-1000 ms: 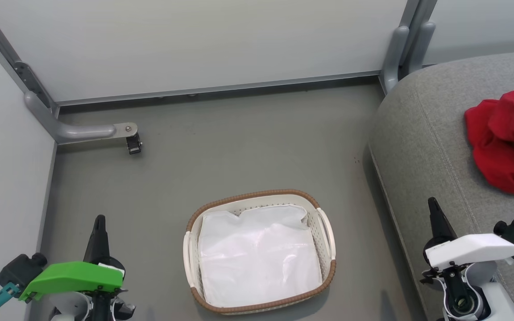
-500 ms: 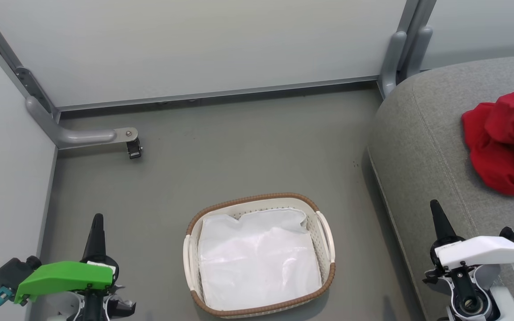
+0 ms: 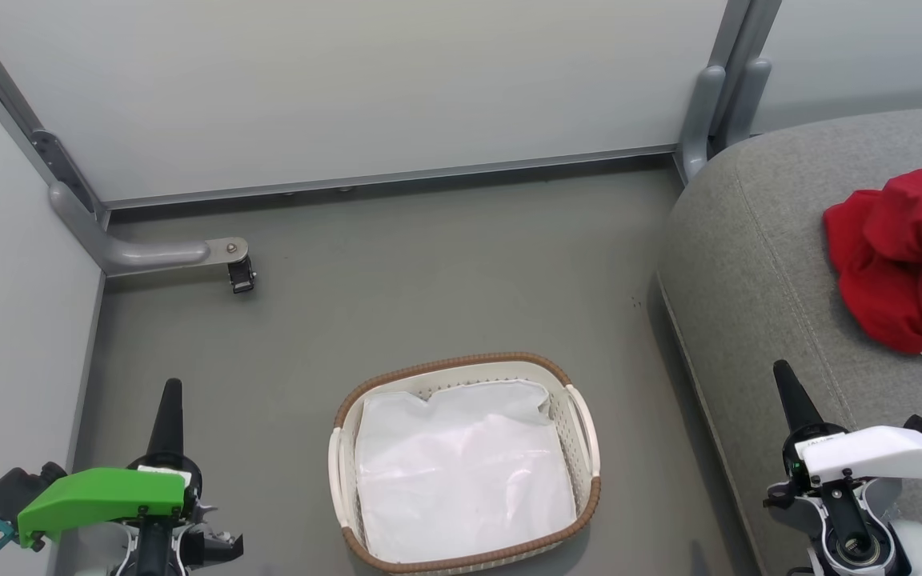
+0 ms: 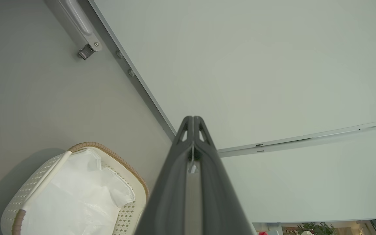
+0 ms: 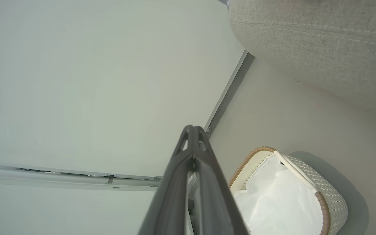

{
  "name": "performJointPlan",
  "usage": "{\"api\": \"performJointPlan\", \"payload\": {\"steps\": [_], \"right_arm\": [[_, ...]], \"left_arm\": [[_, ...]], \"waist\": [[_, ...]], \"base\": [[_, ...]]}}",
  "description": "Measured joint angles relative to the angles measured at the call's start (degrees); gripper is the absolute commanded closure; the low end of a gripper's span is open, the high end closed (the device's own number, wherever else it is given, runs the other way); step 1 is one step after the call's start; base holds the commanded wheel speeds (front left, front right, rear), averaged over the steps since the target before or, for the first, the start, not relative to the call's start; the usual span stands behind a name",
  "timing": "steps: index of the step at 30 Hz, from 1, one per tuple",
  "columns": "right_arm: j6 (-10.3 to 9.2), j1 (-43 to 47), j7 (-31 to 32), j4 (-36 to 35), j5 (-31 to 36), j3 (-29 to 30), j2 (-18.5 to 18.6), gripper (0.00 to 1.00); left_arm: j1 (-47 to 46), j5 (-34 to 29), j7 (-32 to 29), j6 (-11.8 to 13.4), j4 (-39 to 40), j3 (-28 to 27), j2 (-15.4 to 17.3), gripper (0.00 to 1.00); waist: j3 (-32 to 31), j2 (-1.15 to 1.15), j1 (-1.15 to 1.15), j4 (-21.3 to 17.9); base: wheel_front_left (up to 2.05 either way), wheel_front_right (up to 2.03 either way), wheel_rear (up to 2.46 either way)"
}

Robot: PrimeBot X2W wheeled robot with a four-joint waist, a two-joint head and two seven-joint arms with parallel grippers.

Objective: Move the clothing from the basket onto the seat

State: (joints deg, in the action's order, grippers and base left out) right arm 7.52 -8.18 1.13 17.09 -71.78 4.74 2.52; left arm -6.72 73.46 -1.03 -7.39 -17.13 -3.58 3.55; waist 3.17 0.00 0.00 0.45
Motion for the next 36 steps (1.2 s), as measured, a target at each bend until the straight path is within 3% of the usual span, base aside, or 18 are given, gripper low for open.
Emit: {"api": "performJointPlan", "payload": {"steps": [36], "right_arm": [[-0.03, 1.25, 4.37, -2.37, -16.25, 1.41, 0.13, 1.00]], "left_arm": [[0.08, 14.96, -4.41, 0.00, 2.38, -2.23, -0.47, 1.00]], "waist": [[-2.27, 0.00, 0.00, -0.34]], "base": [[0.00, 0.00, 0.00]]}}
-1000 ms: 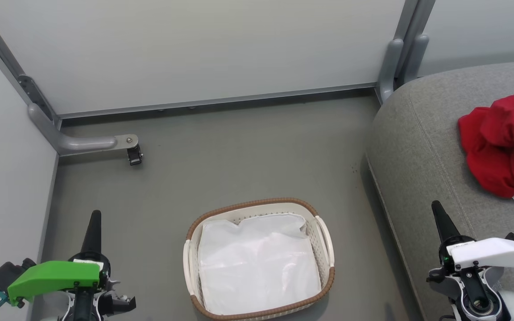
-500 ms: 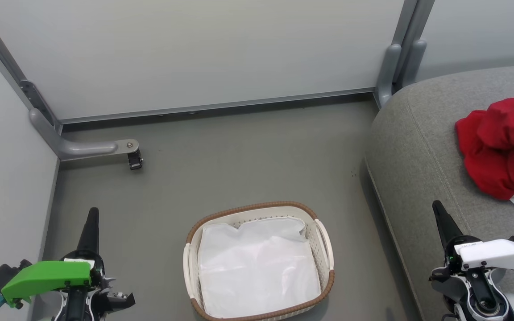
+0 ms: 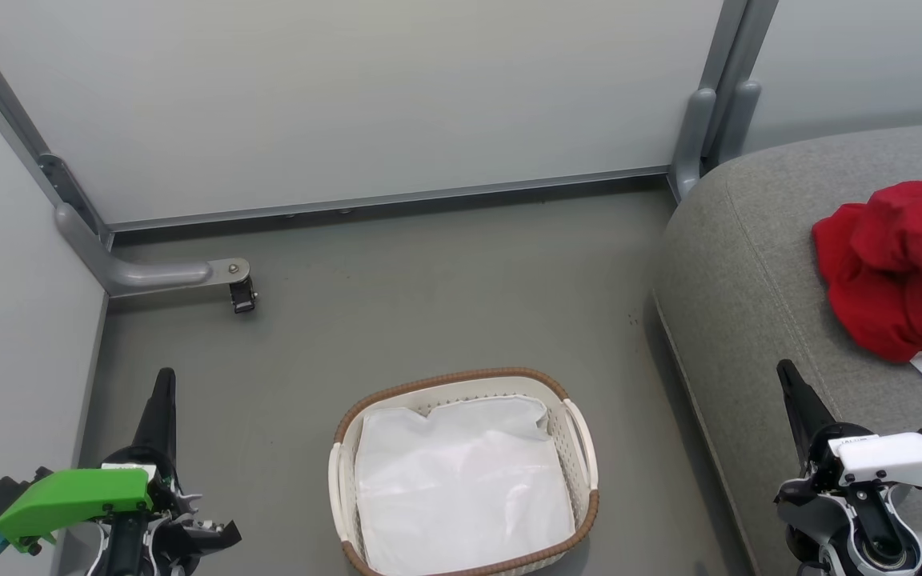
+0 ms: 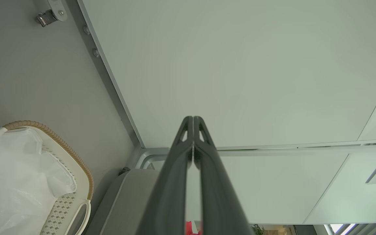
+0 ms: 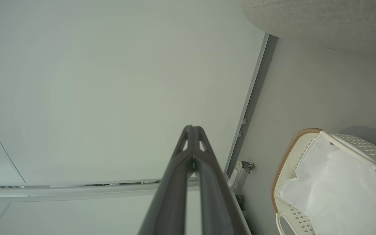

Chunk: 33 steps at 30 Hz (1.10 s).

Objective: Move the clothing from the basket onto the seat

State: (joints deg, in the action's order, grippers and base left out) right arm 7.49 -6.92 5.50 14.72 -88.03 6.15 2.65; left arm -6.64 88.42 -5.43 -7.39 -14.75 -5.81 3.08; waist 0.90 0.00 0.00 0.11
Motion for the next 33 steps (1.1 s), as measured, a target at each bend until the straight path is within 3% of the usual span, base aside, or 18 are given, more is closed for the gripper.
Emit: {"api": "performJointPlan", "payload": {"steps": [12, 33], "right_arm": [[0.00, 0.42, 1.05, -0.63, -4.27, 0.34, 0.03, 1.00], [0.00, 0.43, 1.05, -0.66, -4.27, 0.36, 0.03, 1.00]], "left_arm": [[0.04, 3.93, -1.07, 0.00, 0.74, -0.66, -0.12, 1.00], [0.08, 3.98, -1.07, 0.00, 0.75, -0.69, -0.14, 1.00]], "waist": [[-0.72, 0.00, 0.00, -0.11], [-0.72, 0.00, 0.00, -0.12]], "base": [[0.00, 0.00, 0.00], [0.00, 0.00, 0.00]]}}
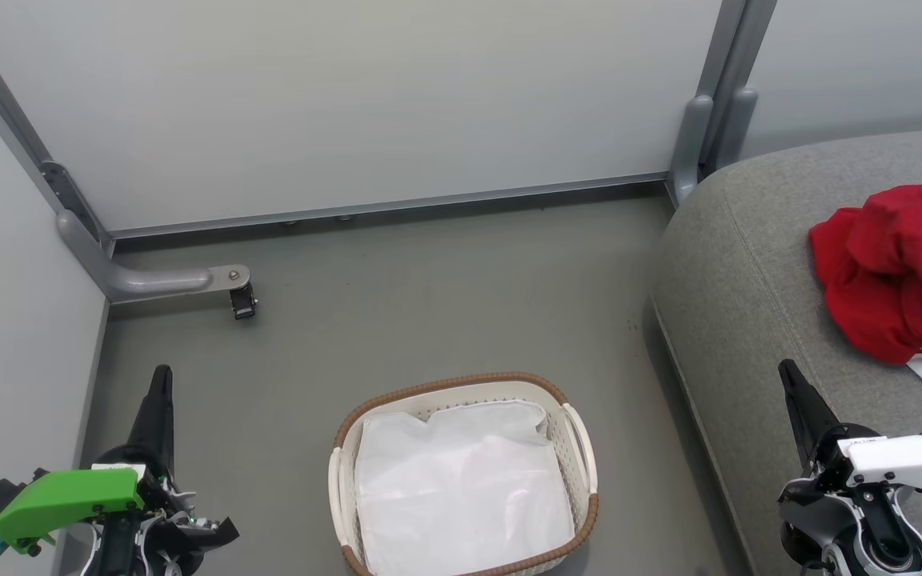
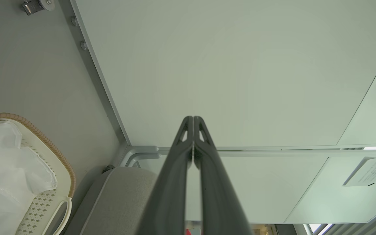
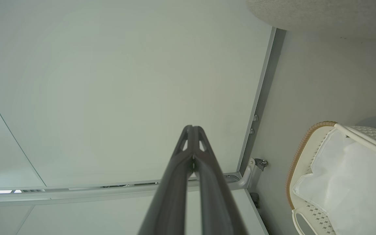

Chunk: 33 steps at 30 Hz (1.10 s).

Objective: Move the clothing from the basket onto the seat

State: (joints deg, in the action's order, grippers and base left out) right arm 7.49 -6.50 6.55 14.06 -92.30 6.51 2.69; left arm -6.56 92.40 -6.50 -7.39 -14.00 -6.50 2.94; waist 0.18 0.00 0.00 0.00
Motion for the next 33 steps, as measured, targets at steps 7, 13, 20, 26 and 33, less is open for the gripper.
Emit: {"api": "performJointPlan", "payload": {"steps": [7, 13, 20, 26, 33], "right_arm": [[0.00, 0.00, 0.00, 0.00, 0.00, 0.00, 0.00, 1.00], [0.00, 0.00, 0.00, 0.00, 0.00, 0.00, 0.00, 1.00], [0.00, 0.01, 0.00, 0.00, 0.00, 0.00, 0.00, 1.00], [0.00, 0.01, 0.00, -0.01, 0.00, 0.00, 0.00, 1.00], [0.00, 0.01, 0.00, -0.01, 0.00, 0.00, 0.00, 1.00]], "left_arm": [[0.00, 0.00, 0.00, 0.00, 0.00, -0.01, 0.00, 1.00], [0.01, 0.00, -0.01, 0.00, 0.00, -0.02, -0.01, 1.00], [0.01, 0.00, -0.01, 0.00, 0.00, -0.02, -0.01, 1.00], [0.01, 0.00, -0.01, 0.00, 0.00, -0.03, -0.02, 1.00], [0.01, 0.00, -0.04, 0.00, 0.00, -0.03, -0.02, 1.00]], "waist": [[0.00, 0.00, 0.00, 0.00], [0.00, 0.00, 0.00, 0.00], [0.00, 0.00, 0.00, 0.00], [0.00, 0.00, 0.00, 0.00], [0.00, 0.00, 0.00, 0.00]], "base": [[0.00, 0.00, 0.00], [0.00, 0.00, 0.00], [0.00, 0.00, 0.00], [0.00, 0.00, 0.00], [0.00, 0.00, 0.00]]}}
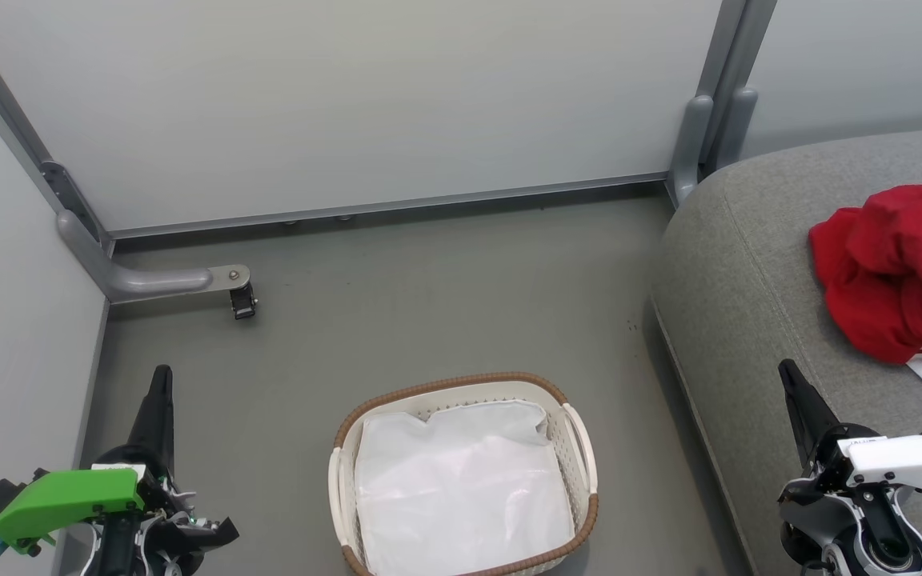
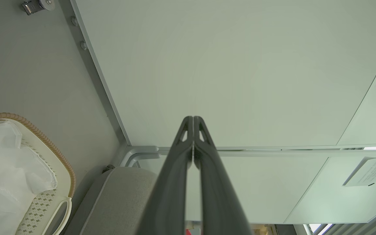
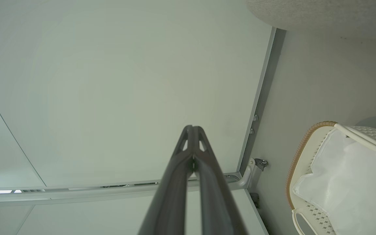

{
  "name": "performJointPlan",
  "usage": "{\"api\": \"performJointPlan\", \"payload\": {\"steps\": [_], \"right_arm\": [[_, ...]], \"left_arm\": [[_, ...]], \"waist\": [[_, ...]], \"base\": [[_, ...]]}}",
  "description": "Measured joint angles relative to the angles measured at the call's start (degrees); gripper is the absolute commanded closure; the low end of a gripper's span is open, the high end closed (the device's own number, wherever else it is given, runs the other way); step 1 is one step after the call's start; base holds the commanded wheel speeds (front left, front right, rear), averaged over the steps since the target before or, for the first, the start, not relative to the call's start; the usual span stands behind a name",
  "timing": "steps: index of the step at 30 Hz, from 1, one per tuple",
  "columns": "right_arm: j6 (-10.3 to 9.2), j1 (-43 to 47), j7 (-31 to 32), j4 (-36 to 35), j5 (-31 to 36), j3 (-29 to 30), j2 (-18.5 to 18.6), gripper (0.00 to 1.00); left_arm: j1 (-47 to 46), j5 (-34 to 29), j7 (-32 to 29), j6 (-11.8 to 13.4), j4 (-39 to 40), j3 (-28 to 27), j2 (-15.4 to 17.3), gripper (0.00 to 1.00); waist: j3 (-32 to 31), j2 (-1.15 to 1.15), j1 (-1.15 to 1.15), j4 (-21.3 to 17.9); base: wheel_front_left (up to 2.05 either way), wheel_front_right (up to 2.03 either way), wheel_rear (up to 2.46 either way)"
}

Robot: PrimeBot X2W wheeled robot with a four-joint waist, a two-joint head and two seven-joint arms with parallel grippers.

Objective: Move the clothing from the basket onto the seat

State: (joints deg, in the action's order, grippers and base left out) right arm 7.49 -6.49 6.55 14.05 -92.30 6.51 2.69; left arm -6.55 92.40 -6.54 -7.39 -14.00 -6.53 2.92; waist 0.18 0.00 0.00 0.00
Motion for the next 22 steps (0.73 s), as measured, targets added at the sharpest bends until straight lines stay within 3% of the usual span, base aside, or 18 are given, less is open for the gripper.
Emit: {"api": "performJointPlan", "payload": {"steps": [22], "right_arm": [[0.00, 0.00, 0.00, 0.00, 0.00, 0.00, 0.00, 1.00]], "left_arm": [[0.00, 0.00, -0.01, 0.00, 0.00, -0.02, -0.02, 1.00]], "waist": [[0.00, 0.00, 0.00, 0.00]], "base": [[0.00, 0.00, 0.00]]}}
